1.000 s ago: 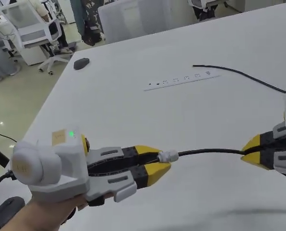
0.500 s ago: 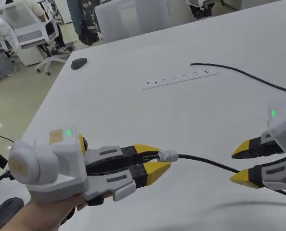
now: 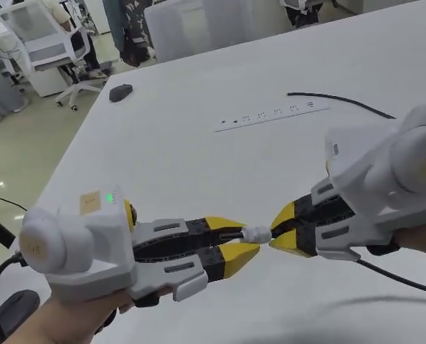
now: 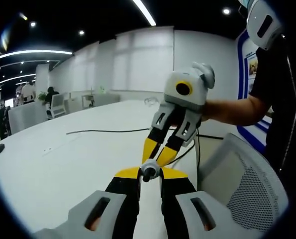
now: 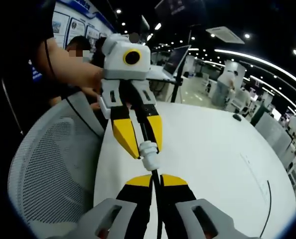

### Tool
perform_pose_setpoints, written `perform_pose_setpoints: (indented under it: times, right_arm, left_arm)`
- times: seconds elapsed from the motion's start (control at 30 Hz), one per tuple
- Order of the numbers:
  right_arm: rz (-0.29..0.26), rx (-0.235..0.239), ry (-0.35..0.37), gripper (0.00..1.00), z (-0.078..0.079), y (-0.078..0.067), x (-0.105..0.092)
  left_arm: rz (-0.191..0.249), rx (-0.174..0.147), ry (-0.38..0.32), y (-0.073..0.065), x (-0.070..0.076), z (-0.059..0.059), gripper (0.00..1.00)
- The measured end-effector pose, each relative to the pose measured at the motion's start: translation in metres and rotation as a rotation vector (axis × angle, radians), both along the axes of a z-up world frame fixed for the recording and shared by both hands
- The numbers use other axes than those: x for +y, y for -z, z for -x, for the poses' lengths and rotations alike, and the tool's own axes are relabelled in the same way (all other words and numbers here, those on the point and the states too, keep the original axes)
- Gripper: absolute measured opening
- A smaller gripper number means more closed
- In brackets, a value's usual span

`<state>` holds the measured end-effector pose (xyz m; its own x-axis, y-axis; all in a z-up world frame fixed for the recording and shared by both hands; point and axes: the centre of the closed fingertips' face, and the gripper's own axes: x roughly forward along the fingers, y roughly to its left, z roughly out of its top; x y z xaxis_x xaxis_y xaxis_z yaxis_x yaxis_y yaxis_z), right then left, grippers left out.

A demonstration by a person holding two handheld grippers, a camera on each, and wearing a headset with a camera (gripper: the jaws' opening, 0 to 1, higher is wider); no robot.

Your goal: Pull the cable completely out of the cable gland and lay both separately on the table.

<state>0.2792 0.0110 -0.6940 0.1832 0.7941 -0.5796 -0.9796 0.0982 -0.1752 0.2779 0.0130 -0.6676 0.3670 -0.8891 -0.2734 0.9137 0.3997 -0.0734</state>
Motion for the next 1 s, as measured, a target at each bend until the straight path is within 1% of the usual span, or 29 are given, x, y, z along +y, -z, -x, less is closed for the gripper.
perform_pose_setpoints:
  times: [0.03,0.07,0.17,0.23,0.3,0.33,0.37,0.4,0.43,0.47,0.5,0.53,0.57,0.6,0.63,0.7,0.73,0.77,0.8,0.83,0.87,0.9,0.93,0.97,1.0]
  right_arm:
    - [0.003,-0.003,-0.01,0.0,0.001,0.001,0.001]
    - [0.018,0.002,-0.023,0.0,0.003,0.003,0.001]
    - [0.041,0.007,-0.025,0.0,0.003,0.005,0.004]
    - [0.071,0.003,-0.023,0.0,0.0,0.008,0.003]
    - [0.102,-0.017,-0.023,0.0,-0.006,0.009,0.001]
    - [0.107,-0.022,-0.022,0.0,-0.009,0.008,0.002]
    - [0.115,-0.024,-0.02,0.0,-0.011,0.007,0.002]
    - [0.131,-0.033,-0.021,0.0,-0.016,0.007,0.001]
    - [0.14,-0.043,-0.027,0.0,-0.02,0.006,0.003]
    - [0.158,-0.05,-0.03,0.0,-0.022,0.006,0.003]
    - [0.169,-0.059,-0.027,0.0,-0.028,0.004,0.005]
    - [0.167,-0.06,-0.023,0.0,-0.032,0.001,0.008]
    - [0.16,-0.06,-0.017,0.0,-0.038,-0.004,0.012]
    - [0.142,-0.059,-0.01,0.0,-0.042,-0.01,0.017]
    - [0.116,-0.054,-0.002,0.0,-0.046,-0.017,0.024]
    - [0.069,-0.037,-0.001,0.0,-0.052,-0.03,0.04]
    - [0.036,-0.036,0.014,0.0,-0.059,-0.041,0.052]
    - [0.018,-0.029,0.013,0.0,-0.063,-0.047,0.06]
    - [-0.021,-0.011,0.02,0.0,-0.068,-0.057,0.075]
    - [-0.056,-0.005,0.027,0.0,-0.074,-0.065,0.09]
    - [-0.069,-0.001,0.033,0.0,-0.078,-0.069,0.1]
    - [-0.084,-0.009,0.051,0.0,-0.085,-0.071,0.11]
    - [-0.109,-0.025,0.046,0.0,-0.089,-0.075,0.128]
    - [-0.14,-0.023,0.046,0.0,-0.091,-0.077,0.141]
    - [-0.18,-0.011,0.061,0.0,-0.097,-0.077,0.157]
  left_arm:
    - [-0.002,-0.001,0.0,0.001,0.001,0.0,0.14]
    - [-0.002,0.002,0.005,0.002,0.002,0.002,0.14]
    - [-0.006,-0.007,-0.003,0.004,0.007,0.004,0.14]
    - [0.005,-0.013,-0.024,0.003,0.014,0.003,0.14]
    - [0.025,-0.019,-0.059,0.0,0.027,0.001,0.14]
    - [0.04,-0.025,-0.086,-0.003,0.036,-0.001,0.14]
    - [0.047,-0.025,-0.096,-0.004,0.04,-0.001,0.14]
    - [0.064,-0.03,-0.131,-0.006,0.05,-0.004,0.14]
    - [0.06,-0.036,-0.152,-0.007,0.06,-0.004,0.14]
    - [0.061,-0.054,-0.18,-0.009,0.068,-0.006,0.14]
    - [0.078,-0.061,-0.202,-0.012,0.077,-0.006,0.14]
    - [0.09,-0.068,-0.224,-0.014,0.084,-0.008,0.14]
    - [0.097,-0.079,-0.258,-0.014,0.096,-0.01,0.14]
    - [0.101,-0.081,-0.271,-0.014,0.1,-0.011,0.14]
    - [0.115,-0.084,-0.307,-0.013,0.111,-0.014,0.14]
    - [0.124,-0.086,-0.335,-0.011,0.124,-0.016,0.14]
    - [0.127,-0.092,-0.361,-0.009,0.133,-0.019,0.14]
    - [0.137,-0.097,-0.385,-0.007,0.142,-0.023,0.14]
    - [0.144,-0.097,-0.397,-0.006,0.147,-0.024,0.14]
    - [0.143,-0.106,-0.423,-0.004,0.157,-0.028,0.14]
    - [0.14,-0.105,-0.436,-0.002,0.163,-0.03,0.14]
    - [0.122,-0.097,-0.448,0.002,0.169,-0.032,0.14]
    - [0.062,-0.094,-0.492,0.011,0.183,-0.037,0.14]
    - [0.06,-0.122,-0.513,0.011,0.189,-0.041,0.14]
    - [0.094,-0.111,-0.506,0.012,0.194,-0.042,0.14]
